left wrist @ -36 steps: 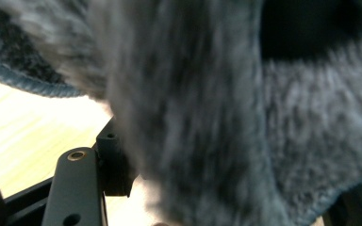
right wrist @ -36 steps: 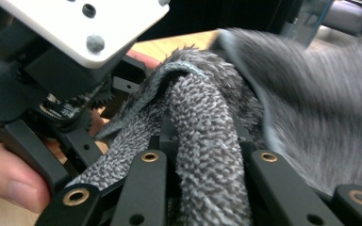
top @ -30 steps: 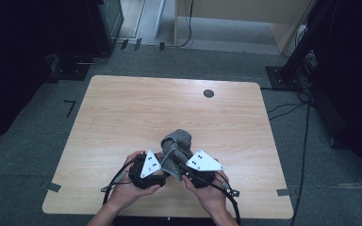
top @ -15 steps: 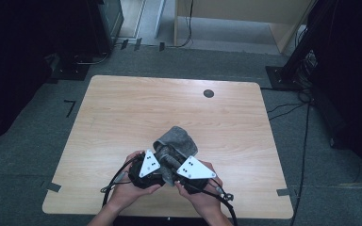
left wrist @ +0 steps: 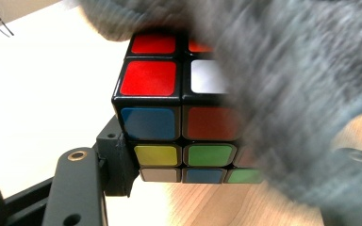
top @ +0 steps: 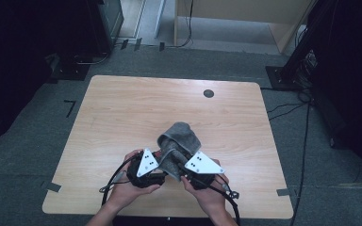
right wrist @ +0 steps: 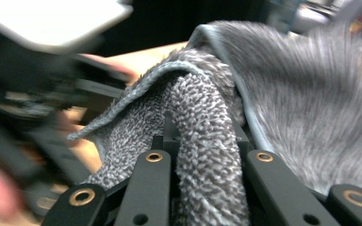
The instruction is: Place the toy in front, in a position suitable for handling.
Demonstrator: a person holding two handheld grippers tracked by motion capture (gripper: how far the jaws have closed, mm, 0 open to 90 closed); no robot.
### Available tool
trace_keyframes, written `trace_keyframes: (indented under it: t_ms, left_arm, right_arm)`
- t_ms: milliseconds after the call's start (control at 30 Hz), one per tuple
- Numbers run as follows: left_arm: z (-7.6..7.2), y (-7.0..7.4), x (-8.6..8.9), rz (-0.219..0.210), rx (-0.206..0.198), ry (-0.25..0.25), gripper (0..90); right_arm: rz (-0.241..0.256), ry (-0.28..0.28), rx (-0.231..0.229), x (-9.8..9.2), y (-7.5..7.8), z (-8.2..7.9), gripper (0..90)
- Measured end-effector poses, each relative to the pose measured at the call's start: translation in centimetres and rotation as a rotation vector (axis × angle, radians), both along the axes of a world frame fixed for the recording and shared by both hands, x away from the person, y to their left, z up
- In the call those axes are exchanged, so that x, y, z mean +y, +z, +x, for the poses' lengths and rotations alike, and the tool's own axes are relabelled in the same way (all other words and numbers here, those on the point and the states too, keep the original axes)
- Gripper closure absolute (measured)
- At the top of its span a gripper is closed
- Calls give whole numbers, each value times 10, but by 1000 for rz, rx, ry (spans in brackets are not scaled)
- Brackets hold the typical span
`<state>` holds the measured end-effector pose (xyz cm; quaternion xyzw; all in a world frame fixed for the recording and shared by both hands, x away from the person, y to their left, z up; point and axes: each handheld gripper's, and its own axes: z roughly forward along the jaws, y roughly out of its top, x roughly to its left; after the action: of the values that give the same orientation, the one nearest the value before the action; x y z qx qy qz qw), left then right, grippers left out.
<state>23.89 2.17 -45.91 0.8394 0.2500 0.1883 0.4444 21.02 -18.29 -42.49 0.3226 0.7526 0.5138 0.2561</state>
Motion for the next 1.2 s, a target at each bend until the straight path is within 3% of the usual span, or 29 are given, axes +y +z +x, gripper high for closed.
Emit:
trace_keyframes:
  t_ms: [100, 200, 267, 300, 333, 400, 467, 600, 633, 733, 800, 900, 967, 1033, 1133, 1200]
  left_arm:
    - [0, -1, 0, -8, 4, 3, 344]
    - [-2, -2, -4, 0, -4, -14, 344]
    - [-4, -2, -6, 16, -18, -21, 344]
    - [-4, -2, -6, 18, -24, -21, 344]
    - [-4, -2, -6, 22, -26, -21, 344]
    - [-3, -3, -6, 25, -24, -19, 344]
    - [-2, -3, -5, 15, -21, -19, 343]
    - [-3, -1, -3, -14, -31, -18, 343]
    - [-3, -1, -3, -16, -34, -18, 343]
    - [-3, 0, -2, -17, -43, -18, 344]
    - [-2, 0, 0, -28, -37, -16, 343]
    - [-3, 2, 1, -52, -39, -29, 344]
    - [-5, 3, 0, -44, -62, -30, 344]
    - [-5, 3, 2, -47, -57, -29, 343]
    - [-3, 4, 6, -64, -58, -32, 343]
    - [-2, 6, 11, -127, -44, -49, 344]
  right_arm:
    - [-7, 25, -10, 5, 0, -5, 787]
    - [-11, 115, -5, 19, 0, -11, 786]
    - [-15, 101, -4, 20, 1, -9, 786]
    - [-3, 47, -8, 10, 0, -2, 786]
    - [-3, 47, -8, 10, 0, -2, 786]
    - [24, -4, 18, 0, -3, 3, 787]
    - [31, -9, 31, -1, -4, 2, 787]
    - [5, 75, -3, 13, 1, -8, 786]
    - [-3, 75, -11, 13, 2, -8, 786]
    - [22, 2, -4, 0, 3, 1, 786]
    - [55, -32, 24, -10, 2, 4, 787]
    - [57, 33, -9, -2, 5, -5, 787]
    - [3, 71, -58, 11, 7, -12, 787]
    - [-24, 58, -61, 13, 9, -12, 787]
    - [25, -28, -29, -7, 9, -1, 788]
    - [81, -73, 4, -24, 8, 5, 788]
